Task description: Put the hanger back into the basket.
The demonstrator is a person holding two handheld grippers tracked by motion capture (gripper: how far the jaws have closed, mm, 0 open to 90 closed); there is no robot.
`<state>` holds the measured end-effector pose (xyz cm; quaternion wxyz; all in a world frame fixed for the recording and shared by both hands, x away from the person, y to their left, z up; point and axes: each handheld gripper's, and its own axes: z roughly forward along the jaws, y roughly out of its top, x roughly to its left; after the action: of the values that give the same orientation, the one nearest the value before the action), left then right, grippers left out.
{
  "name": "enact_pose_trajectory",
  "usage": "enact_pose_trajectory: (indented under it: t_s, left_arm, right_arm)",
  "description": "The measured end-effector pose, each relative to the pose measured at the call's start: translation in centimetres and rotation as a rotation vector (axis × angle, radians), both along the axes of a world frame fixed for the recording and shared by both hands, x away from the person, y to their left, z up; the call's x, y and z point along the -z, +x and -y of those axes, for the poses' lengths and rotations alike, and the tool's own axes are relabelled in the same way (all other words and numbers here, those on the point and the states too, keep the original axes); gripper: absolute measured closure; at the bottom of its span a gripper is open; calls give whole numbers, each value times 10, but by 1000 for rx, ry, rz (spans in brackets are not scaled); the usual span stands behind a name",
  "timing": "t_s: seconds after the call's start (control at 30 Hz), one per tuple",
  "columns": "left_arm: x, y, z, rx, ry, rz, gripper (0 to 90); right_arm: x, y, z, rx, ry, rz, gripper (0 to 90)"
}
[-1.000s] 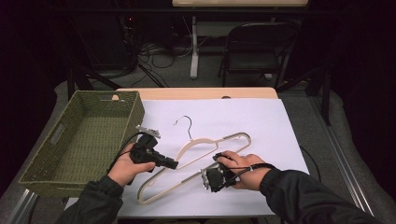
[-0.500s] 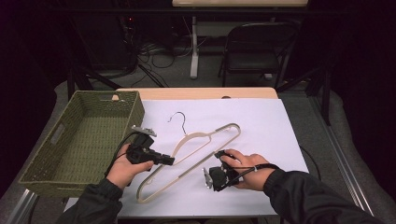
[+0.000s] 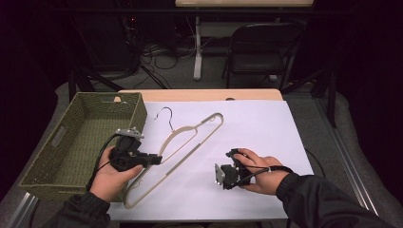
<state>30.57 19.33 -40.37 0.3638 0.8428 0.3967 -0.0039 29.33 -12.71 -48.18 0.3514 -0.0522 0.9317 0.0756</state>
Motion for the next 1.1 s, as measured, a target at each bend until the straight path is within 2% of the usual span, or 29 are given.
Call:
enact_pose_trajectory:
  t_s: [0.13, 0.17, 0.2, 0.23, 0.47, 0.57, 0.77, 0.97, 1.1]
  left_arm:
    - [-13, -4, -9, -9, 15, 7, 877]
    - [-16, -5, -12, -17, 14, 12, 877]
    - [-19, -5, -15, -21, 20, 18, 877]
    - [-21, -5, -18, -32, 19, 23, 877]
    - [-37, -4, -37, -78, 20, 51, 877]
    - [-44, -3, -46, -102, 20, 65, 877]
    - [-57, 2, -68, -143, 29, 90, 877]
    - [-66, 8, -102, -237, 9, 110, 877]
    - [-70, 10, -123, -278, 9, 116, 877]
  right_arm:
    - [-3, 6, 6, 39, 22, -47, 387]
    - [-3, 8, 8, 43, 40, -63, 377]
    - [-5, 8, 9, 90, 38, -81, 373]
    - [-6, 10, 11, 94, 48, -90, 373]
    - [-12, 19, 20, 211, 158, -198, 364]
    - [-10, 23, 23, 243, 166, -208, 359]
    - [-4, 27, 24, 259, 151, -224, 359]
    - [-3, 28, 25, 267, 153, -225, 360]
    - [-2, 30, 26, 275, 153, -226, 360]
